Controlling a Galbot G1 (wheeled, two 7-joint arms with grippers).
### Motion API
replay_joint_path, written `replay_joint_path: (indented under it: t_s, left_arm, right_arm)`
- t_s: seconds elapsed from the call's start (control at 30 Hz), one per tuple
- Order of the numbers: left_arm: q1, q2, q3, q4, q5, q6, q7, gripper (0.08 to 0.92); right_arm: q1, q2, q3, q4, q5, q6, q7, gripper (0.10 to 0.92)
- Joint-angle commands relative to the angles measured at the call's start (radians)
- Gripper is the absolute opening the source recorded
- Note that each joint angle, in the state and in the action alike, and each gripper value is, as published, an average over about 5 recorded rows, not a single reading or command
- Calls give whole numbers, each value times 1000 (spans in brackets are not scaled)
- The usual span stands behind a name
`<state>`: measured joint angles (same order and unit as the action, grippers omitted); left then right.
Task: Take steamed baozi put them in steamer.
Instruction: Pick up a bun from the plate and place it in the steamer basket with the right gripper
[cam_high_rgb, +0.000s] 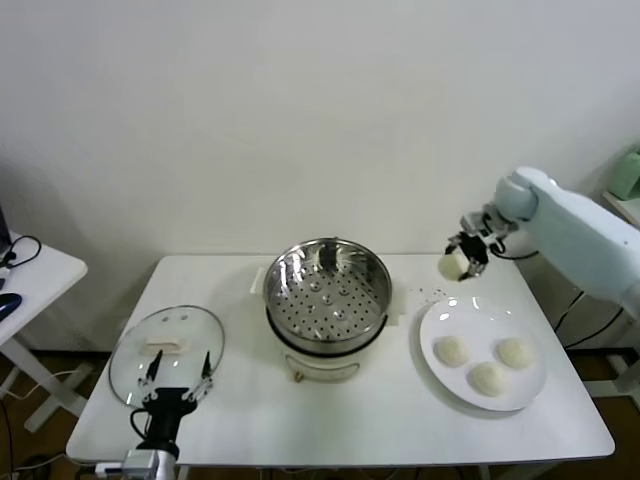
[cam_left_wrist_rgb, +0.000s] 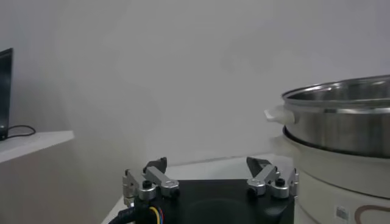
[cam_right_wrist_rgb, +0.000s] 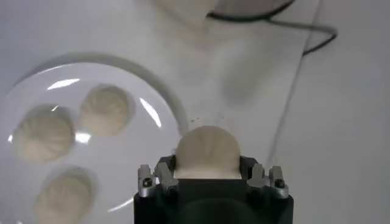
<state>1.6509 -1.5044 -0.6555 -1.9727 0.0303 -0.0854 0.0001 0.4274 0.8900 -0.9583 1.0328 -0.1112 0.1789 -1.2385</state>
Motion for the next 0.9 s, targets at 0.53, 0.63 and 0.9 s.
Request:
replay_joint_path:
  t_s: [0.53,0.63,0.9]
  left_arm:
    - [7,0,-4,-27,-9,17,-2,823]
    - [7,-3,-4,-31,-13,22,-2,823]
    - [5,-1,-8,-34,-19,30,-3,823]
  right_arm:
    - [34,399,-105,128,-300,190,12,658]
    - [-3,445,-96,88,-362,218,18,660]
    - [-69,478,-94,52,-451,239,28,662]
